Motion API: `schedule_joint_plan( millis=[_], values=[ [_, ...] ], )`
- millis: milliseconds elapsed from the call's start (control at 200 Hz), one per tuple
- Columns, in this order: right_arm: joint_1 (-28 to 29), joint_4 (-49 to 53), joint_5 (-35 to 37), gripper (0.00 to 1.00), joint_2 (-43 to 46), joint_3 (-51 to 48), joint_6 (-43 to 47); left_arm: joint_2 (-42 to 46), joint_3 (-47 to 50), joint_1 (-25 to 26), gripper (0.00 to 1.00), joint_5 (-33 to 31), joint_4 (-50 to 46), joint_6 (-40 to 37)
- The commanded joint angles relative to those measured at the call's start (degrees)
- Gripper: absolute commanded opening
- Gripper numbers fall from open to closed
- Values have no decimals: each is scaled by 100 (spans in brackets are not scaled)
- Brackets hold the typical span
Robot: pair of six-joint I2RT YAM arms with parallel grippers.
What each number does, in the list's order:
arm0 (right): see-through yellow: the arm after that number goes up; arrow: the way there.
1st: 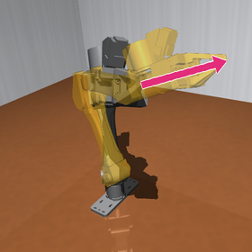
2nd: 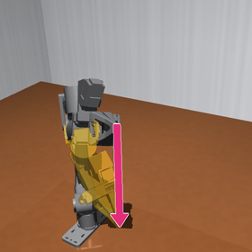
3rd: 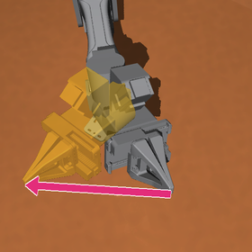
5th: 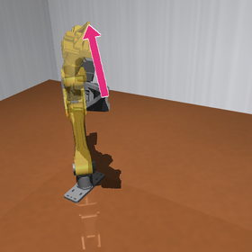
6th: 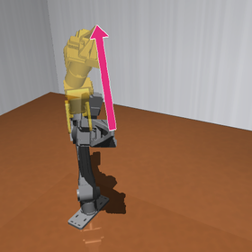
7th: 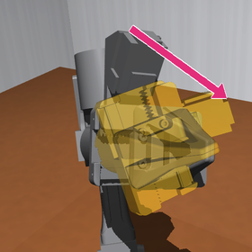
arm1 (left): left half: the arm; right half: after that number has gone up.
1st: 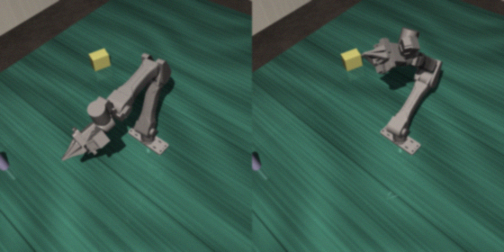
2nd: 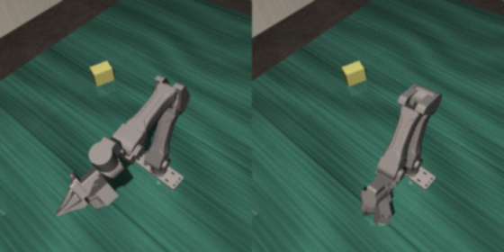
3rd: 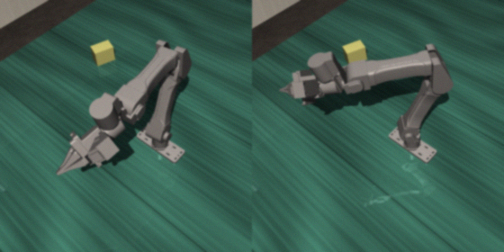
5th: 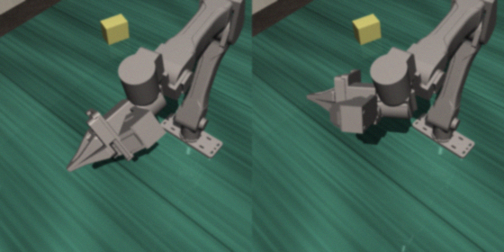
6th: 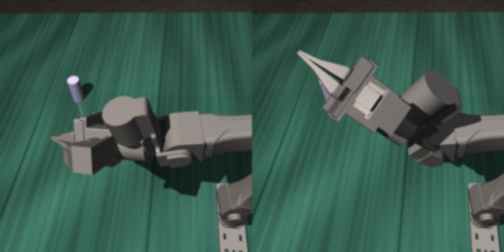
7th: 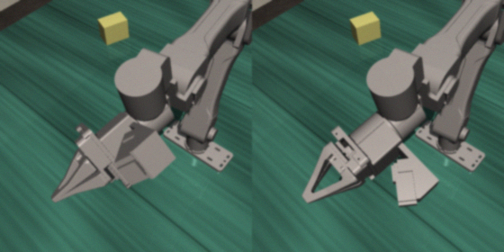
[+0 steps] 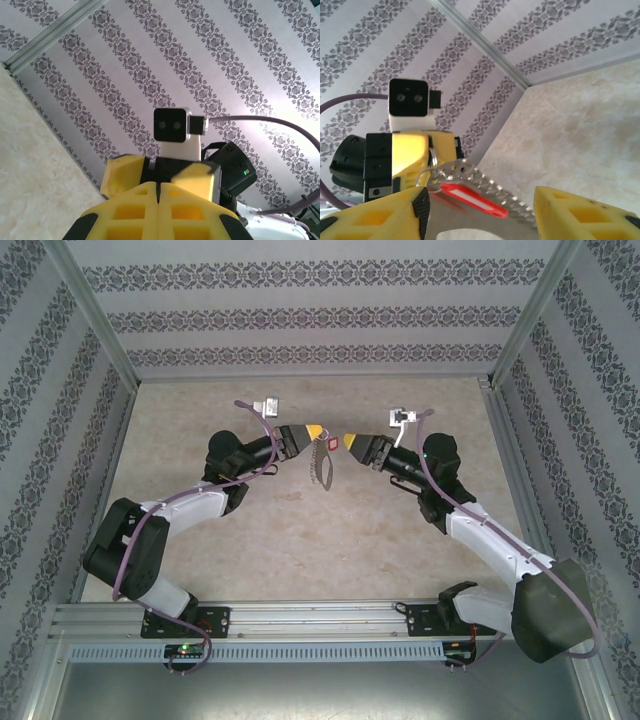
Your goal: Put the keys on the keyring
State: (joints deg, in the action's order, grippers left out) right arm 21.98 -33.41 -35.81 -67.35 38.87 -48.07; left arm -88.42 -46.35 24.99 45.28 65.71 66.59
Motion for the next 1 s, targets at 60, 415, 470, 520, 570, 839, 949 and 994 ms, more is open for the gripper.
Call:
schedule_joint_plan(
  millis=[60,415,470,520,570,839,949,994],
  values=[
    [270,-355,-160,61,-295,146,196,118,15,-4,0,-151,579,158],
    [287,-456,-215,58,-585,213,264,211,-11,-2,0,-61,424,98],
    [281,-468,-310,58,-603,245,272,201,-21,-3,0,-29,401,114],
    [281,-478,-353,58,-610,274,272,203,-42,5,0,13,357,109],
    [292,-493,-402,57,-621,298,282,199,-50,5,0,23,330,113],
    [312,-561,-573,49,-683,437,281,210,-67,10,0,51,311,106],
    [326,-567,-658,36,-675,446,281,194,-59,2,0,43,297,100],
    [333,-566,-703,29,-665,429,277,199,-60,11,0,34,302,98]
  ],
)
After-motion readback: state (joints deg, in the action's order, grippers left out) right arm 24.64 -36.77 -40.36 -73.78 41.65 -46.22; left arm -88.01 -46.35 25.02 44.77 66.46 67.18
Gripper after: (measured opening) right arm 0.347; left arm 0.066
